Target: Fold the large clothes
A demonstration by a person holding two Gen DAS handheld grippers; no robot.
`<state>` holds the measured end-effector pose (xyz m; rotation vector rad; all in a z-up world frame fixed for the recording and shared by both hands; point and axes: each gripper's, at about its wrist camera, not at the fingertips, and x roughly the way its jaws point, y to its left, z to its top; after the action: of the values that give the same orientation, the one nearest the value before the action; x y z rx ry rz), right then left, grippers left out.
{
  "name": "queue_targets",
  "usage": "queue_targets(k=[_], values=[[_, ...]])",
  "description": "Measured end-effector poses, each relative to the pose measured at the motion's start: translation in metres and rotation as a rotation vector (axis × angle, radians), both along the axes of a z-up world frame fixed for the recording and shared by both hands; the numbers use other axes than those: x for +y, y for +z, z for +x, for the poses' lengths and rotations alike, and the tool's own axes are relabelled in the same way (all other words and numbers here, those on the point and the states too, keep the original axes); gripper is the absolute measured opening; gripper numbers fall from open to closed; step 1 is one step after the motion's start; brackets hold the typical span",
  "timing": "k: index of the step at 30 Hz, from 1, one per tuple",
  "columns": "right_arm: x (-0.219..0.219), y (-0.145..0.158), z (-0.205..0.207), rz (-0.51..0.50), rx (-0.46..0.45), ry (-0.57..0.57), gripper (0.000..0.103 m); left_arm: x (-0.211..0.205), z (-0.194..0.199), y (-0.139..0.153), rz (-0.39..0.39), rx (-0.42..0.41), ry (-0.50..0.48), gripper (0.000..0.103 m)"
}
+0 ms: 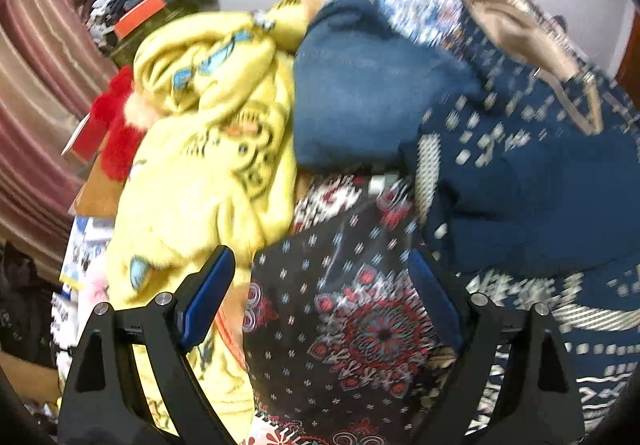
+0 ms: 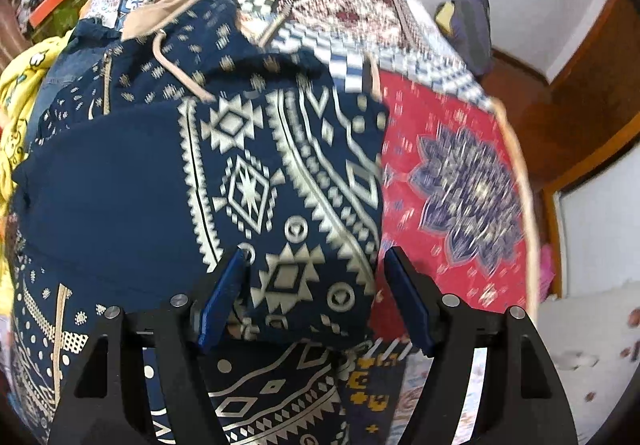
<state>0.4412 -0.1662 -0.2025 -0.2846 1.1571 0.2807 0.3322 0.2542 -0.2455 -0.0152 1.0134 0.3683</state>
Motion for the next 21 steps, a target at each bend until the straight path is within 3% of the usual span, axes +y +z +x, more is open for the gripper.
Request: queue_targets(k=[5,12,16,21], values=[[0.023,0.034,0.007,-0.020,-0.095,0.053,0.069,-0.022,0.020,0.043,-0.041,-0.106,-0.100,0.089],[0.066,0.077,0.032,0.032,-0.184,0.131,0.069,-0.076,0.074,0.086,-0.067,-0.203,-0.257,0.089],[0.094,0.085,0.050,0.059,-0.224,0.155,0.069,-0.090,0.112,0.090,-0.120,-0.217,-0.297,0.089],[0.121,0.071,0.078,0.093,-0.219,0.135,0.069,-0.082,0.162,0.072,-0.232,-0.169,-0.294,0.089]])
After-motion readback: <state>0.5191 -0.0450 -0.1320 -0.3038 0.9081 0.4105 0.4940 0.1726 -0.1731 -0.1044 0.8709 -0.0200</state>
